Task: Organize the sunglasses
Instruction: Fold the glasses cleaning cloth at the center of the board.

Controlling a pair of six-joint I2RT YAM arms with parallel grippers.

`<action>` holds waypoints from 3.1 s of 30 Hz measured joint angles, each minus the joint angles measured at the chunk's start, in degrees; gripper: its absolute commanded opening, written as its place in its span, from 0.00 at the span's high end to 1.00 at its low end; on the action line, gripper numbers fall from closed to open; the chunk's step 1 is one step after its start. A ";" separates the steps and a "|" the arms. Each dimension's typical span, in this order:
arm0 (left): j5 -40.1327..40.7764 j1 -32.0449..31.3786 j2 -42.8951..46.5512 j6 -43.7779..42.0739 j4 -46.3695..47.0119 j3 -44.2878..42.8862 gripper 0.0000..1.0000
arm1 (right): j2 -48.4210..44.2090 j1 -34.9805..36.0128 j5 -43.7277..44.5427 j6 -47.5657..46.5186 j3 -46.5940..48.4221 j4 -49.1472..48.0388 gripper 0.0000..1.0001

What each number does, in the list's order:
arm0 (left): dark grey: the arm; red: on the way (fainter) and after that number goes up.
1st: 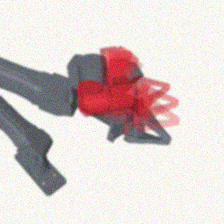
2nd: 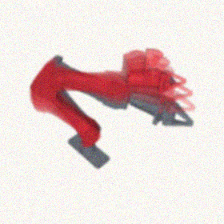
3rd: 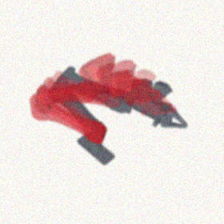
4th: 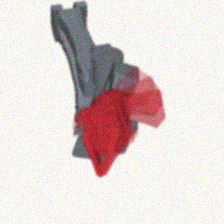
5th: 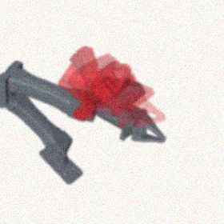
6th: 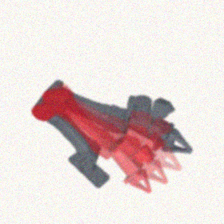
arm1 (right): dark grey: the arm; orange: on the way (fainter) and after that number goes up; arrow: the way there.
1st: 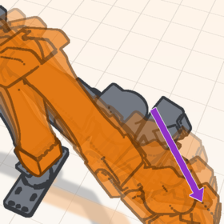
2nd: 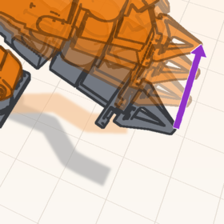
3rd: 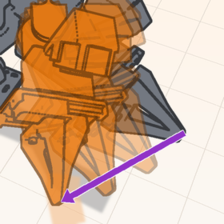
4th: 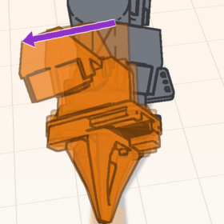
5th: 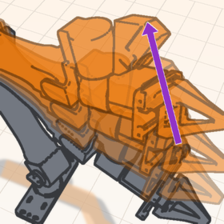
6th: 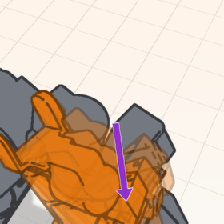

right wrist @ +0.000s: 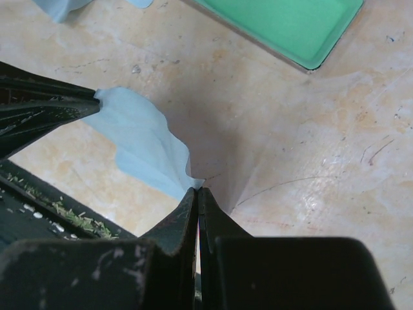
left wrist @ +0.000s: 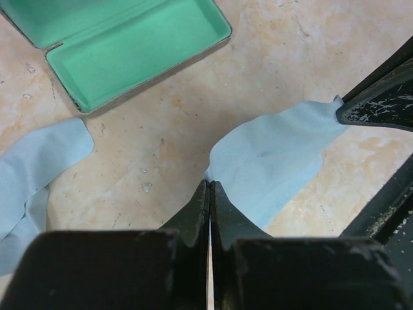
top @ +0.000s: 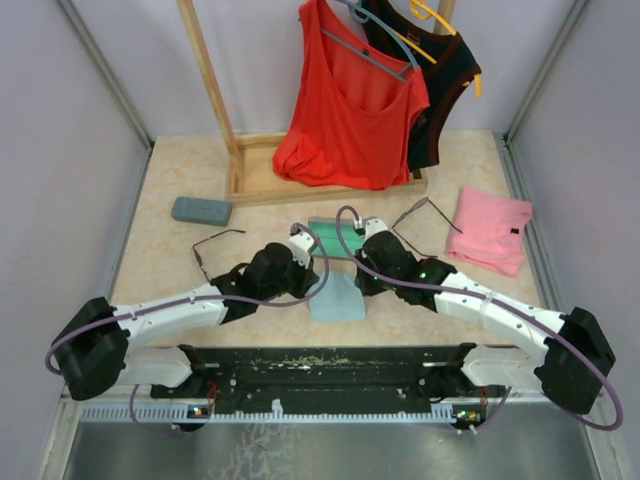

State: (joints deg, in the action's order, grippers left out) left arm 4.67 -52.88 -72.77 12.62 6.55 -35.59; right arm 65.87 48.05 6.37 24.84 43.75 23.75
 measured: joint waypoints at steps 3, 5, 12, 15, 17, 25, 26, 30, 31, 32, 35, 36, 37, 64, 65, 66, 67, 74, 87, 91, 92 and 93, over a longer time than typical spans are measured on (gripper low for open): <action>-0.48 -0.87 1.95 0.04 -1.38 0.00 1.00 | -1.84 1.36 -0.02 0.98 0.00 1.25 1.00; -0.52 -1.84 3.39 0.24 -2.36 0.00 1.00 | -3.04 2.38 0.09 1.64 0.00 2.19 1.00; 1.25 -6.43 7.39 1.64 -7.54 -0.11 1.00 | -5.84 8.00 2.16 4.35 0.31 6.69 1.00; 3.02 -9.11 9.81 2.84 -10.62 -0.26 1.00 | -6.69 10.93 3.50 5.99 1.11 9.09 1.00; 4.04 -10.80 11.74 3.74 -12.33 -0.31 1.00 | -7.50 13.16 4.15 7.17 2.10 10.43 1.00; 5.64 -13.66 17.18 7.26 -18.27 -1.36 1.00 | -9.35 18.78 5.09 11.47 5.49 13.60 1.00; 5.92 -13.66 17.40 7.39 -18.58 -1.40 1.00 | -9.35 18.95 5.16 11.85 5.49 13.88 1.00; 7.91 -13.68 16.63 7.50 -18.36 -1.31 1.00 | -9.16 18.91 6.67 13.09 5.42 14.78 1.00; 8.66 -13.68 16.04 7.43 -17.57 -1.07 1.00 | -8.72 18.64 7.13 13.25 5.38 14.73 1.00; 9.44 -13.66 15.19 7.10 -16.41 -0.63 1.00 | -8.07 18.10 7.43 13.22 5.16 14.34 1.00; 11.06 -13.31 11.74 6.16 -13.22 0.59 1.00 | -5.86 14.78 7.67 12.61 2.08 10.80 1.00; 11.47 -12.81 10.38 5.60 -11.93 1.01 1.00 | -5.22 13.33 7.69 12.20 0.81 9.55 1.00; 11.63 -12.17 8.96 5.11 -10.36 1.55 1.00 | -4.48 11.52 7.63 11.69 -0.66 8.22 1.00; 4.94 -2.29 -6.62 -4.66 13.33 6.62 1.00 | 4.22 -2.36 3.06 1.33 -10.34 -12.94 1.00; 4.72 -2.29 -6.62 -4.55 13.35 6.99 1.00 | 4.02 -2.36 2.67 1.40 -10.49 -12.90 1.00; 4.50 -2.29 -6.62 -4.44 13.42 7.30 1.00 | 3.82 -2.36 2.36 1.60 -10.75 -13.05 1.00; 4.20 -2.29 -6.62 -4.26 13.51 7.61 1.00 | 3.65 -2.36 1.97 1.77 -11.02 -13.00 1.00; 3.19 -2.29 -6.56 -3.41 14.10 8.33 1.00 | 1.99 -2.36 0.24 2.47 -12.61 -12.90 1.00; 0.98 -2.29 -5.81 -0.85 16.24 11.85 1.00 | 1.27 -0.76 -1.95 3.78 -14.75 -13.66 1.00; 0.61 -2.29 -5.66 -0.46 16.55 12.26 1.00 | 1.29 -0.42 -1.95 4.00 -15.26 -14.05 1.00; 0.55 -2.29 -5.57 -0.42 16.61 12.33 1.00 | 1.31 -0.42 -1.95 4.15 -15.26 -14.03 1.00; 0.48 -2.29 -5.49 -0.42 16.63 12.41 1.00 | 1.31 -0.35 -1.92 4.24 -15.26 -14.10 1.00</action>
State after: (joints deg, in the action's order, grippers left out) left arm 5.15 -55.18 -78.26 12.21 23.18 -23.18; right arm 67.18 47.70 4.45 29.08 28.49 9.65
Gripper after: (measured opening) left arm 0.005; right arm 0.004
